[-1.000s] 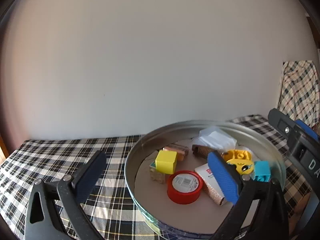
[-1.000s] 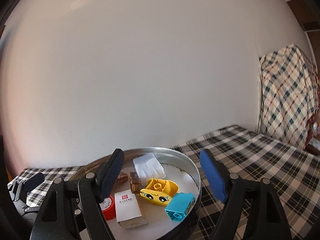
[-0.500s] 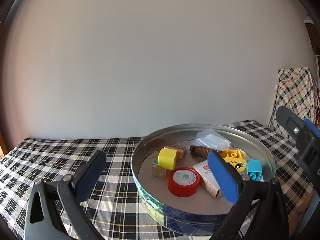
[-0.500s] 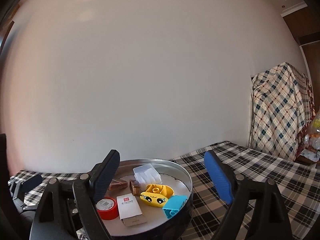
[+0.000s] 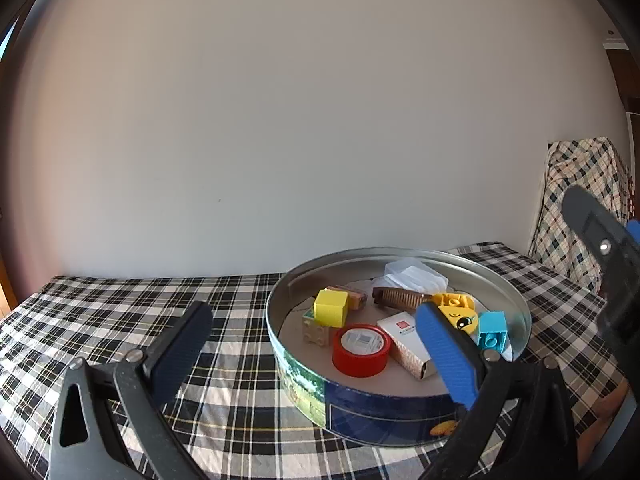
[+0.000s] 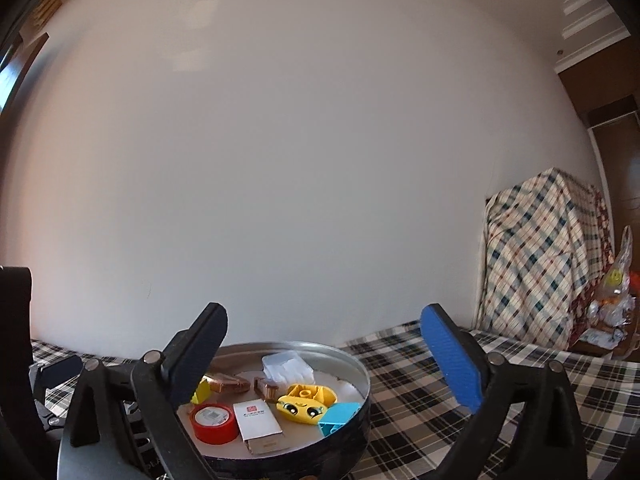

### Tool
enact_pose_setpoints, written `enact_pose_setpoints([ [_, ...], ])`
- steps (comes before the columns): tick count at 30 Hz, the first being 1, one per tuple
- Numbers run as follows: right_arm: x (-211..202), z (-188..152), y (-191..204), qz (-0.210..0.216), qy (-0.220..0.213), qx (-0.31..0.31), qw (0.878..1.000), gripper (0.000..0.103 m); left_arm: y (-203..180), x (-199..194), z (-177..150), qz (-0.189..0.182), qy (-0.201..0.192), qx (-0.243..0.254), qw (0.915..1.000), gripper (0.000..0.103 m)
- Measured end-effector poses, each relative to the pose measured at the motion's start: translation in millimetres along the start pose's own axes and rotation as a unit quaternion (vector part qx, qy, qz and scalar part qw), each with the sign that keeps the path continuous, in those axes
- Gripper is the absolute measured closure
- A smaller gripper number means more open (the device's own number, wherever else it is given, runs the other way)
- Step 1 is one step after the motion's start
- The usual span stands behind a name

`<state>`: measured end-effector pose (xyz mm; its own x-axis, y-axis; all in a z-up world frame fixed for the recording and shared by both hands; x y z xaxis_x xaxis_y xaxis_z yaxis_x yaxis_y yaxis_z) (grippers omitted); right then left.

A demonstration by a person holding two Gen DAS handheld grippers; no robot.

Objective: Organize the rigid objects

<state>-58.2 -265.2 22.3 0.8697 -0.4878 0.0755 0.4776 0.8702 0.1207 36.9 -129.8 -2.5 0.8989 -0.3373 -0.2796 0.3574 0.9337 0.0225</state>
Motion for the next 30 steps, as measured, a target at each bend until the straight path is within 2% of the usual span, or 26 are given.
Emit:
enact_pose_setpoints([
  [13, -13, 5, -3, -0.013, -0.028, -0.005, 1.0, 0.001, 2, -14, -1, 0.011, -0.012, -0.003, 0.9999, 0.0],
  [18, -14, 5, -3, -0.015, -0.027, -0.008, 1.0, 0.001, 4, -12, -1, 0.032, -0.006, -0.002, 0.9995, 0.0],
  [30, -14, 6, -3, -0.013, -0.029, -0.008, 0.999, 0.0, -2, -15, -1, 0.011, -0.014, -0.003, 0.9998, 0.0],
])
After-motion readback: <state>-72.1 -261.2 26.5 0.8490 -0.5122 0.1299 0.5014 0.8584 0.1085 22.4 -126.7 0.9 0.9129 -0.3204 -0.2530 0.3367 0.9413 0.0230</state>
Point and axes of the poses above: each gripper's, at about its wrist camera, not at the fingertips, and x roughly the way its jaws point, y to its left, z to its top, the point moved 5 cm from there along x, roughly the way its jaws point, and after that the axes turned 10 degrees about -z, right-handed, at the moved point
